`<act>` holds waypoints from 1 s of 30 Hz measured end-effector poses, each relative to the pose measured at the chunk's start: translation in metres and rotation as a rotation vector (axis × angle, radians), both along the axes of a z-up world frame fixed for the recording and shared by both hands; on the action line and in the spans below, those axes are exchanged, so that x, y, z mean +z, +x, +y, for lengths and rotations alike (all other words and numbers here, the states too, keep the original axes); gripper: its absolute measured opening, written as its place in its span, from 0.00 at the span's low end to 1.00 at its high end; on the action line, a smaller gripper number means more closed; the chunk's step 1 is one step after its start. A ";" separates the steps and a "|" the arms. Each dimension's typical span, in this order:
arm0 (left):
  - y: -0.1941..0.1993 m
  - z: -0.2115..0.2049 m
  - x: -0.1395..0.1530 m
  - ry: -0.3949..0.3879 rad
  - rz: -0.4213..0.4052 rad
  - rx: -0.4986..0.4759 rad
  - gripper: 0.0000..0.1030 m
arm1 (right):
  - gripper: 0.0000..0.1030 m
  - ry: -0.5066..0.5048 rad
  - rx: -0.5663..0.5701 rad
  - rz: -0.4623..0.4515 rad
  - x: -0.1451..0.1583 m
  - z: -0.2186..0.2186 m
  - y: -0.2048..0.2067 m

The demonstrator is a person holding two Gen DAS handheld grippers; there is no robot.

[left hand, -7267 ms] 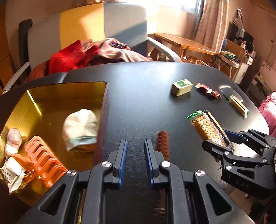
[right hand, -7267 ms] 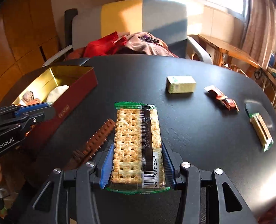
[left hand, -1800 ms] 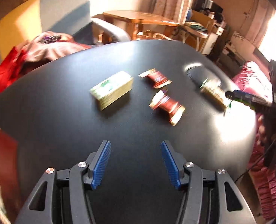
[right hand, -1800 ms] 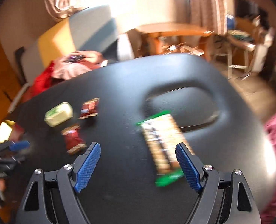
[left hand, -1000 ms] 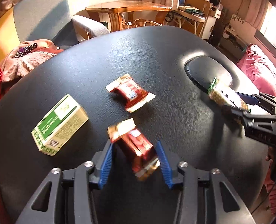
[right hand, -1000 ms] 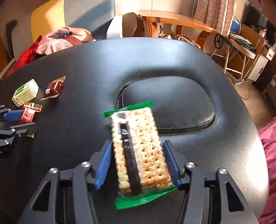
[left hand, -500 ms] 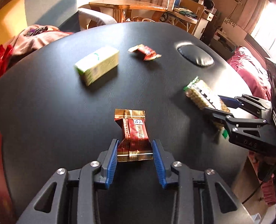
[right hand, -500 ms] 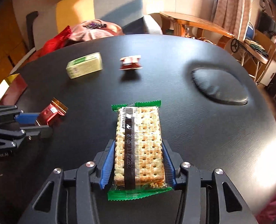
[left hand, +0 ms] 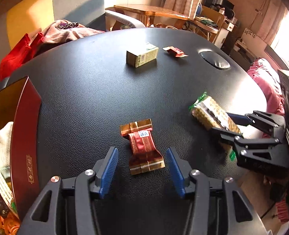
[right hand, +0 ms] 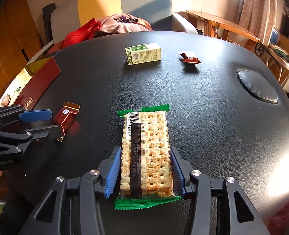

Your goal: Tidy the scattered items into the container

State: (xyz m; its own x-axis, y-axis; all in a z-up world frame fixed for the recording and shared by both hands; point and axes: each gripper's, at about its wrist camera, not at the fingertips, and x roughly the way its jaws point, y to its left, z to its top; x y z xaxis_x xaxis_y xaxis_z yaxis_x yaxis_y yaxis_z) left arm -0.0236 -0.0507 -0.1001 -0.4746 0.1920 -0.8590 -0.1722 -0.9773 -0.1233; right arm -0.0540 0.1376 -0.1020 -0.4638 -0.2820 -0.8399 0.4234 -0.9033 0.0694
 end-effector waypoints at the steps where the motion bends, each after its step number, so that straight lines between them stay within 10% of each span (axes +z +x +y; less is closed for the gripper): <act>1: -0.002 0.000 0.000 0.003 0.000 0.009 0.51 | 0.49 0.001 -0.008 -0.001 0.000 0.000 0.000; 17: -0.010 0.008 -0.014 -0.105 -0.010 0.140 0.51 | 0.62 -0.010 -0.069 0.036 0.006 0.009 0.002; 30: -0.006 0.005 -0.015 -0.100 0.012 0.175 0.44 | 0.49 0.087 -0.030 0.063 0.000 -0.002 0.011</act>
State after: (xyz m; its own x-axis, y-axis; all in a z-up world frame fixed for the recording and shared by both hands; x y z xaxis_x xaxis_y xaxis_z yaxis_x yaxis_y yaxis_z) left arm -0.0296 -0.0456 -0.1154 -0.5036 0.0196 -0.8637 0.0006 -0.9997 -0.0230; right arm -0.0425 0.1351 -0.1022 -0.5240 -0.1941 -0.8293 0.3969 -0.9172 -0.0361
